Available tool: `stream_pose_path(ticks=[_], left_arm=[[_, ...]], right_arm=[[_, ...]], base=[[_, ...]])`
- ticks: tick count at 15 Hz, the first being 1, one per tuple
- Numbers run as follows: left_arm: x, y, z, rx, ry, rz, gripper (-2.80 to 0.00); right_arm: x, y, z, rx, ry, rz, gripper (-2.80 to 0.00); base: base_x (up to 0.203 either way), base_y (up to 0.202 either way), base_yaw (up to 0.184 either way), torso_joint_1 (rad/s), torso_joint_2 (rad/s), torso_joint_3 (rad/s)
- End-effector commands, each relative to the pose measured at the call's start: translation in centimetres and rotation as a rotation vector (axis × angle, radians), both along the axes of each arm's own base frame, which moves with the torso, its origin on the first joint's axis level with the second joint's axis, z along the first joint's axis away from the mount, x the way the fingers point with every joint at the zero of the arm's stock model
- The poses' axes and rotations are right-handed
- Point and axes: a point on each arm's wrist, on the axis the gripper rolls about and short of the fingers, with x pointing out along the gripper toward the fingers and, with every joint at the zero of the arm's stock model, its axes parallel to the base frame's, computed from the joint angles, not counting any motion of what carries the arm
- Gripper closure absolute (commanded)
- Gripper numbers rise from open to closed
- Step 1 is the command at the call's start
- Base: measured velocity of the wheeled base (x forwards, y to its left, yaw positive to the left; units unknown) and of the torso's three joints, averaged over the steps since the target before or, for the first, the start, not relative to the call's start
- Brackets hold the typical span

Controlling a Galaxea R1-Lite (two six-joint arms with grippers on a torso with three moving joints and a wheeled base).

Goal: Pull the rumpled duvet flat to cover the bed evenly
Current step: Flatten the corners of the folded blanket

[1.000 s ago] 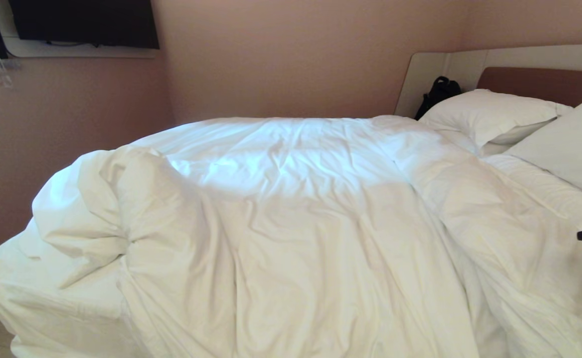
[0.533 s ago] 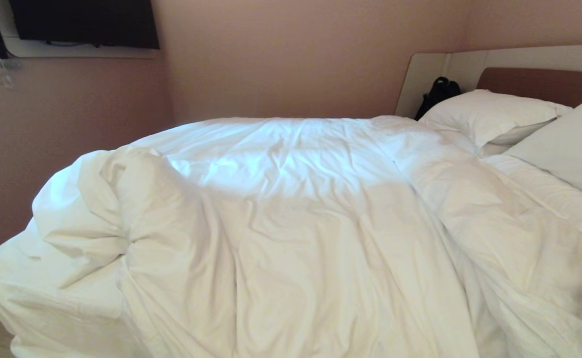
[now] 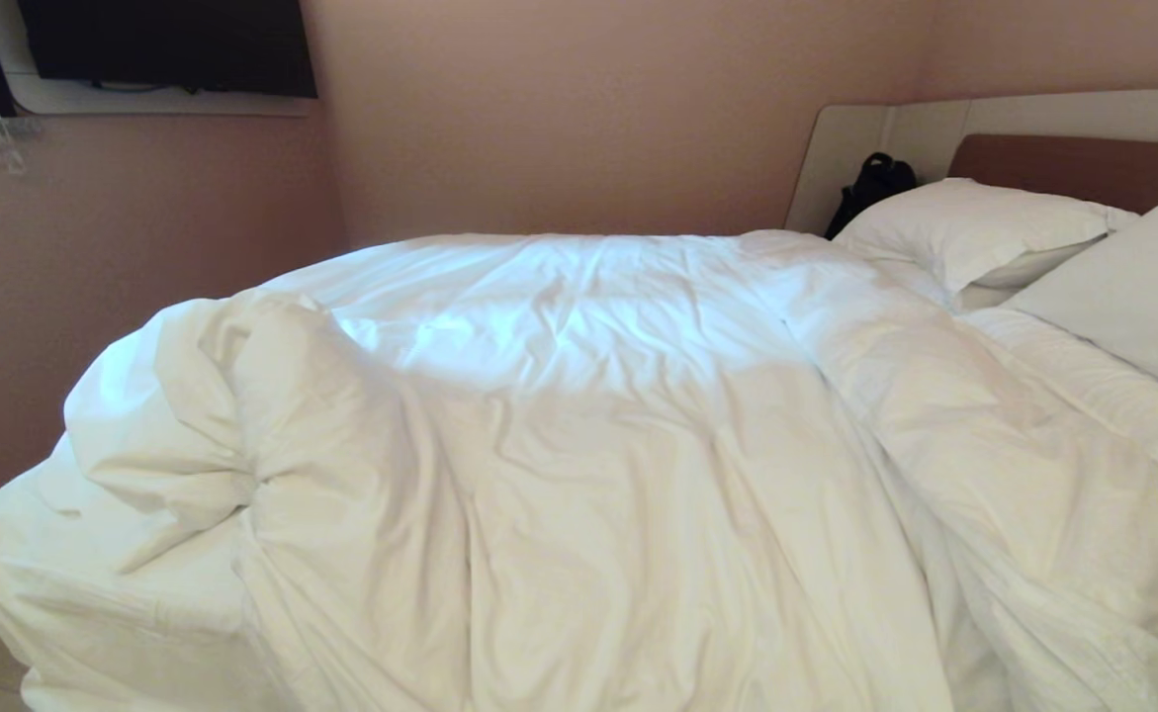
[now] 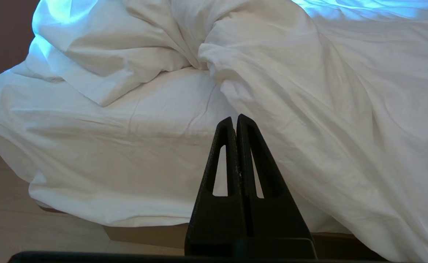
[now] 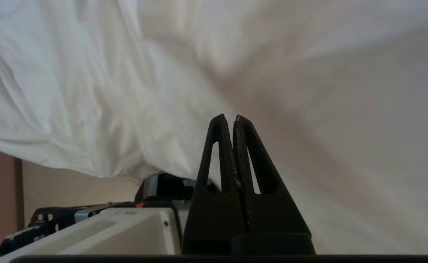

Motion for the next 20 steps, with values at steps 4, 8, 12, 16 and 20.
stream_pose_path(ticks=[4, 8, 12, 16, 20], left_arm=[[0.0, 0.0, 0.0, 0.001, 0.0, 0.0, 0.0], [0.0, 0.0, 0.0, 0.005, 0.002, -0.002, 0.0], [0.0, 0.0, 0.0, 0.002, 0.001, -0.002, 0.0], [0.0, 0.0, 0.0, 0.001, 0.0, -0.002, 0.0], [0.0, 0.0, 0.0, 0.001, 0.0, -0.001, 0.0]], right_arm=[[-3.0, 2.4, -1.3, 0.019, -0.037, 0.006, 0.0], [-3.1, 2.5, -1.9, 0.031, -0.021, 0.014, 0.0], [-2.9, 2.5, -2.0, 0.037, -0.014, 0.025, 0.0], [-3.0, 2.7, -2.3, 0.041, -0.01, 0.043, 0.0], [-3.1, 2.8, -2.4, 0.043, -0.007, 0.042, 0.0]], base=[[0.0, 0.0, 0.0, 0.0, 0.0, 0.0], [0.0, 0.0, 0.0, 0.0, 0.0, 0.0], [-0.058, 0.0, 0.0, 0.004, 0.0, -0.002], [-0.191, 0.0, 0.001, -0.002, 0.0, 0.005], [-0.189, 0.0, 0.001, 0.003, 0.0, 0.001]])
